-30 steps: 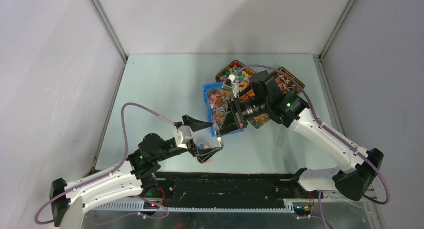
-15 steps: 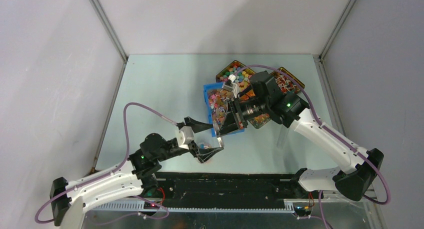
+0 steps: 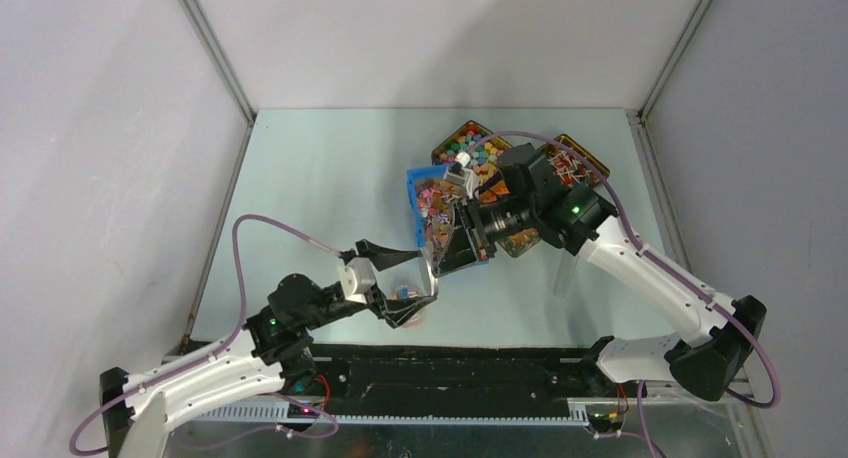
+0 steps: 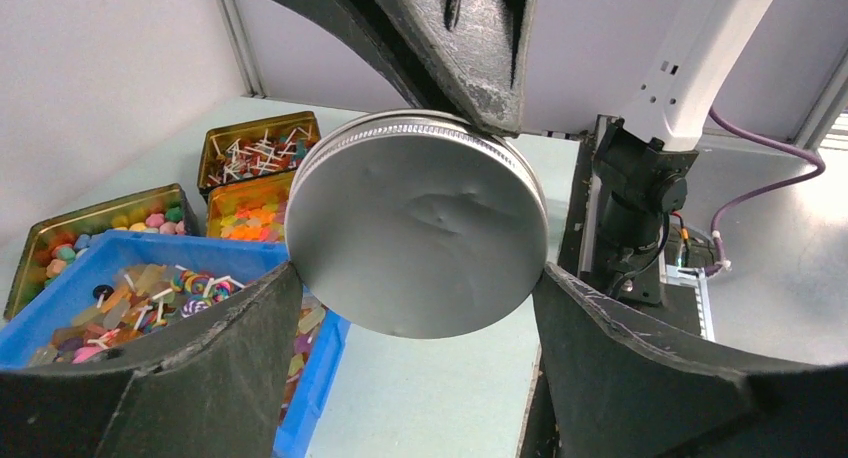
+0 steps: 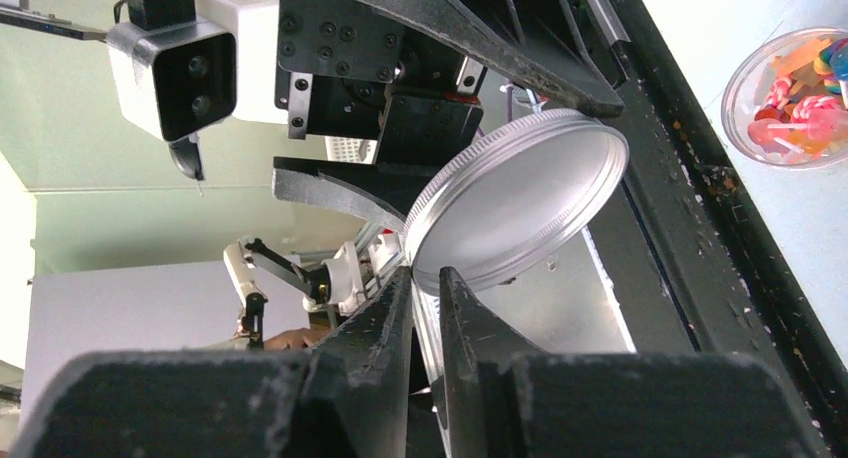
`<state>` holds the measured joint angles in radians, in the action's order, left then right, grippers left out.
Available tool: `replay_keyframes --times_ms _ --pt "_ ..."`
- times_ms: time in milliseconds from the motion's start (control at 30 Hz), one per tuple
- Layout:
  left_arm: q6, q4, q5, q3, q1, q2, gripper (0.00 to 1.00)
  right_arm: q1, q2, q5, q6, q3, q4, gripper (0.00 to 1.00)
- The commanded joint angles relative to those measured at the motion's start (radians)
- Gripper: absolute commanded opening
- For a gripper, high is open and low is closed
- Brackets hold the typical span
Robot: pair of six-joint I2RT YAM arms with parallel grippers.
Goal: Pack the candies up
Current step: Pick up the bottle lid at the center of the board.
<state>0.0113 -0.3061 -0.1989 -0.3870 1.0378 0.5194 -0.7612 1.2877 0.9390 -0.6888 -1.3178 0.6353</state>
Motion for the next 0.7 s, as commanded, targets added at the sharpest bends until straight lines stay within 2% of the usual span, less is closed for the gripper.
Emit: replay_keyframes --times_ms 0,233,400,533,667 --pt "0.020 0.004 0.042 -0.005 0.002 -0.027 0.83 -0.007 0.006 -0.003 0.025 -0.037 0.021 0.20" --pt "0.029 0.080 0.067 -0.033 0.002 -0.005 0.82 -0.007 0.003 -0.029 0.050 -0.036 0.047 0.43" --pt "0.064 0.311 0.118 -0.108 0.002 -0.001 0.83 0.004 -0.023 -0.112 0.122 -0.036 0.160 0.67" --pt "0.058 0.491 0.161 -0.168 0.002 0.009 0.83 0.024 -0.046 -0.216 0.169 -0.016 0.236 0.77" --pt "0.021 0.659 0.242 -0.234 0.002 0.047 0.84 0.056 -0.064 -0.310 0.189 0.021 0.283 0.80"
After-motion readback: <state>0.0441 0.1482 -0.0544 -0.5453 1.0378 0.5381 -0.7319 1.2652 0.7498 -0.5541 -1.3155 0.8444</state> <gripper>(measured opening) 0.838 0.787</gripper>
